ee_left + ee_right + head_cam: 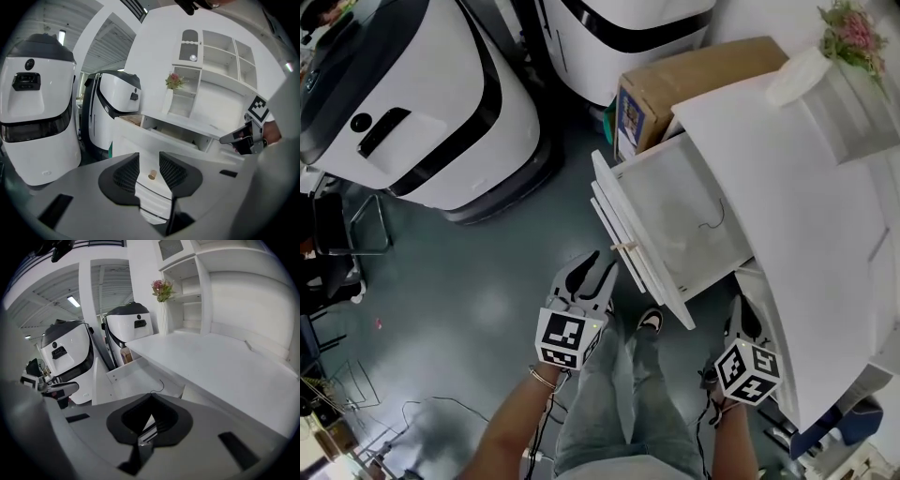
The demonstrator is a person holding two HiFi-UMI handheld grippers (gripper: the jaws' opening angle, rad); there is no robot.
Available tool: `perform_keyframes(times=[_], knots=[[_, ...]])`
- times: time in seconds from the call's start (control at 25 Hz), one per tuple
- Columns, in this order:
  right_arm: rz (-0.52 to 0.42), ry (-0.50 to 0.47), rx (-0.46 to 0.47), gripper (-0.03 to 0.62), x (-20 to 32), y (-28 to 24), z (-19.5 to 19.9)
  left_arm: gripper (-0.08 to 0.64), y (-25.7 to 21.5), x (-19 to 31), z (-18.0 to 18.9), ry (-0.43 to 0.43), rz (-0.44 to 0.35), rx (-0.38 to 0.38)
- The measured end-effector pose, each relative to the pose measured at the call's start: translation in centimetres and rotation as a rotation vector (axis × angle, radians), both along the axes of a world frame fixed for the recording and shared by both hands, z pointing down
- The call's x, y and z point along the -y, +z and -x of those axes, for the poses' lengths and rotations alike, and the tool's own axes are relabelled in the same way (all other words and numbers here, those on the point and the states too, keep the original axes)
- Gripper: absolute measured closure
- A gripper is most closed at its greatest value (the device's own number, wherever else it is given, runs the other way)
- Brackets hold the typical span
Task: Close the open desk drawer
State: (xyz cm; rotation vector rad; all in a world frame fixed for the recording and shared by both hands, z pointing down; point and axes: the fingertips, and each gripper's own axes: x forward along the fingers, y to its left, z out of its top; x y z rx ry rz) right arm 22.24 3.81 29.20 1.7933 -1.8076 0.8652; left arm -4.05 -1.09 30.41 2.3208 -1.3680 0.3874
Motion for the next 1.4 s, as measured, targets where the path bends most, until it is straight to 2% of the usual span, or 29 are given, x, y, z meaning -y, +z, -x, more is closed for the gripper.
perform_keyframes(times=[0.36, 0.76, 1.4], knots=[[0.026, 0.024, 0.001, 0.586, 0.7, 1.8, 1.0, 0.423, 1.9, 1.3, -1.6, 0.146, -0.016, 0.028], [0.066, 0.114, 0.005, 0.586, -0.1, 3.3, -0.3, 0.423, 2.6, 2.2, -4.2, 0.317, -0.037, 0.0], [0.079, 0.204, 0.04, 0.586, -1.8, 3.8, -2.8, 0.425, 3.1, 3.7, -6.1, 0.389, -0.005, 0.022]])
